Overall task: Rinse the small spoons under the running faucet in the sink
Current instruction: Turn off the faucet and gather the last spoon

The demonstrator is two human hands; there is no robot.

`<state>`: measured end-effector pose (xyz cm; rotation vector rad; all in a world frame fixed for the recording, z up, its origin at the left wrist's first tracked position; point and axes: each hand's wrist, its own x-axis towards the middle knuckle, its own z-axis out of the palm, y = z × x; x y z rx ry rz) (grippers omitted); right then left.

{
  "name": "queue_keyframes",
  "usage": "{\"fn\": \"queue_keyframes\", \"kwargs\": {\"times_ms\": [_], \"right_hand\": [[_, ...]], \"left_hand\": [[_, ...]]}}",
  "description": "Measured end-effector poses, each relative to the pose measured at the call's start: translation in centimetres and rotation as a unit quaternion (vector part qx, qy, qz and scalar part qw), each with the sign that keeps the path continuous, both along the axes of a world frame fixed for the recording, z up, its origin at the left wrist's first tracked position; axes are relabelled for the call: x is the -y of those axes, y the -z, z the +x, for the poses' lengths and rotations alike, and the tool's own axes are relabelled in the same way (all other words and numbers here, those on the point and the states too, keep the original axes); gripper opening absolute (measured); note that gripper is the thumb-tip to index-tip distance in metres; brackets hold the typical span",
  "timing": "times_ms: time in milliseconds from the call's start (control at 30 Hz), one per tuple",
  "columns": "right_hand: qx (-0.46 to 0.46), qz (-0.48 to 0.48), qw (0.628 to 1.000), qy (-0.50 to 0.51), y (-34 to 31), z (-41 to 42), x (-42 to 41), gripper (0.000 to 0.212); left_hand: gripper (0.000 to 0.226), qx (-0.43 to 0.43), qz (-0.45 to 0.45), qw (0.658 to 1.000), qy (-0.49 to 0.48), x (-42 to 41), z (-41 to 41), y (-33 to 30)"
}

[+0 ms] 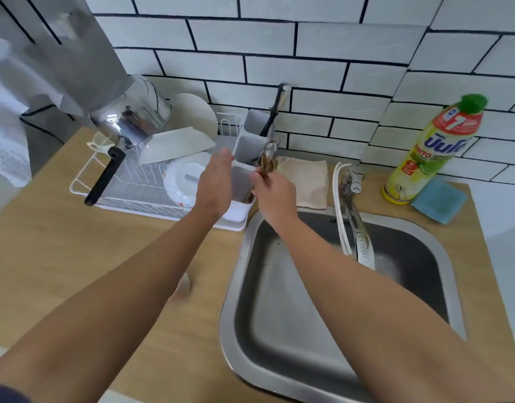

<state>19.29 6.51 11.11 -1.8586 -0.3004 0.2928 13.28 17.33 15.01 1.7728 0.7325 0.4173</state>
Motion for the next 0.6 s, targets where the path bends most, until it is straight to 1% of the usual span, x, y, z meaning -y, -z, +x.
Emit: {"fn": "queue_keyframes", "kwargs": {"times_ms": [100,167,267,433,533,600], "right_hand": [[0.019,-0.042,0.999,-0.003,0.7,-0.1,-0.4,0.026],[0.02,-0.046,0.999,0.003,0.9,-0.1,-0.8,0.024],[0.005,-0.053,0.999,0.008,1.1,-0.2,-0.9,0.027],[-0.002,-0.051,0.999,-0.009,0.8,-0.4,-0.4,0.019],[-0.011,-0.034,0.999,-0.015,0.1,-0.6,0.3,0.028],[-0.021,-0.014,1.0,-0.014,-0.4,-0.7,1.1,0.045]], "left_hand": [[0.062,-0.003,0.018,1.0,-0.001,0.0,0.1,0.6],[0.063,-0.007,0.047,0.999,0.004,0.1,0.1,0.7],[0.06,-0.011,0.081,0.997,0.012,0.0,0.0,1.0],[0.048,-0.011,0.118,0.993,0.015,0.0,-0.1,1.5],[0.045,0.004,0.133,0.991,0.014,0.2,-0.6,1.4],[0.044,0.013,0.143,0.99,0.017,0.4,-1.1,1.1]]}}
